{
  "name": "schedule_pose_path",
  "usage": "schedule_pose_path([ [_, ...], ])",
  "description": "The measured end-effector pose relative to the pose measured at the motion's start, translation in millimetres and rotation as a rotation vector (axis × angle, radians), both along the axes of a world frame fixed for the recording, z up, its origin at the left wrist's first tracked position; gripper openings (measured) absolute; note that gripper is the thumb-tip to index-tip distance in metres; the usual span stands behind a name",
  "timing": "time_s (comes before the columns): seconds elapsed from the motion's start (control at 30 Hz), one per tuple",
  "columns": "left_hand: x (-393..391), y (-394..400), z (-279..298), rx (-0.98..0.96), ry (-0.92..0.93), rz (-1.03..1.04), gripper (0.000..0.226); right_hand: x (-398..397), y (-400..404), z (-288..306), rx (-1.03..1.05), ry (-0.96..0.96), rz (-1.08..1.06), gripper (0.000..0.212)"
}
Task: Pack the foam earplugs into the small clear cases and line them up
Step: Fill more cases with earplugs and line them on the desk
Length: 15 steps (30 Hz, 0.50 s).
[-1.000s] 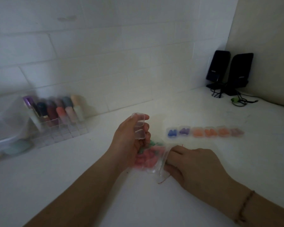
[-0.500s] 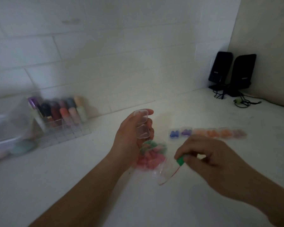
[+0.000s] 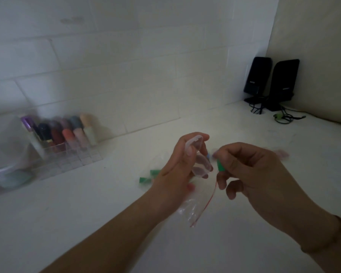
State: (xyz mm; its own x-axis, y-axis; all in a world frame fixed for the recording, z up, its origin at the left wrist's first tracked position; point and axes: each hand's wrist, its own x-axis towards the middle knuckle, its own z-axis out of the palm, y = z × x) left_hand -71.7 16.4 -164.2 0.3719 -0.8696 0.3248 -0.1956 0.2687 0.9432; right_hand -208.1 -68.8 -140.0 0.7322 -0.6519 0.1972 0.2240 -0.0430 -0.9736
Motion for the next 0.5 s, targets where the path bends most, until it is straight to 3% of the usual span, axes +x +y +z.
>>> schedule_pose_path([
  [0.17,0.0,1.8,-0.3,0.003,-0.134,-0.033,0.022,0.3,-1.6,-0.6,0.063,-0.064,-0.014,0.016],
  [0.3,0.1,-0.3,-4.1,-0.007,-0.062,-0.092,0.033,-0.5,-0.4,-0.4,0.020,-0.044,-0.033,0.015],
  [0.5,-1.4,-6.5,-10.4,-0.056,0.054,-0.164,0.049,-1.6,4.7,-4.4,-0.455,0.023,-0.189,0.024],
])
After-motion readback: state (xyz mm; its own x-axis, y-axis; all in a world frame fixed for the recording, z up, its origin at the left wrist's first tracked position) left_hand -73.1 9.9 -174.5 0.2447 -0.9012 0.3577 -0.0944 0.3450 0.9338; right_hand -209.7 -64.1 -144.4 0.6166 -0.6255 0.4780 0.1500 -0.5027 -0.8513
